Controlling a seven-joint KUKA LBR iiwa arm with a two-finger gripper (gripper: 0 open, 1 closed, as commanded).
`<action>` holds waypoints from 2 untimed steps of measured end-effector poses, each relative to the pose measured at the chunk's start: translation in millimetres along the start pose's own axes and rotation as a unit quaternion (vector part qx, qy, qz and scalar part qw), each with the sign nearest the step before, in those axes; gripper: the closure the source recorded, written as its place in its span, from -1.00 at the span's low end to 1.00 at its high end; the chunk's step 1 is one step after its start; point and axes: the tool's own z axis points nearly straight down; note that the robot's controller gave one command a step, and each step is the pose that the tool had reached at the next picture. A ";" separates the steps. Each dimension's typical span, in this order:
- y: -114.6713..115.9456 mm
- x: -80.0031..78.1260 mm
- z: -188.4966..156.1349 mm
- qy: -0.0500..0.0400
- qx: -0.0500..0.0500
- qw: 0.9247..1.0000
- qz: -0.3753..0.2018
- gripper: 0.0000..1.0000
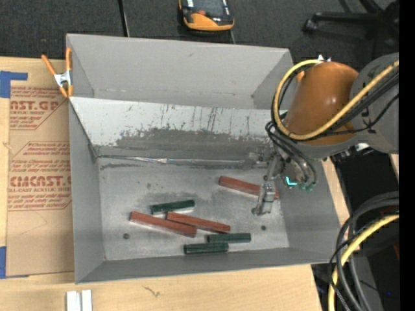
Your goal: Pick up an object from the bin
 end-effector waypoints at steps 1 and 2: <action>0.1 -1.9 -4.1 -0.004 0.000 1.000 0.000 -1.00; -8.7 -10.9 43.1 -0.005 -0.001 0.997 0.071 -1.00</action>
Offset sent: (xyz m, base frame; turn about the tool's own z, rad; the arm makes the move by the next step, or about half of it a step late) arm 0.0195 -0.0202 -0.1046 0.3190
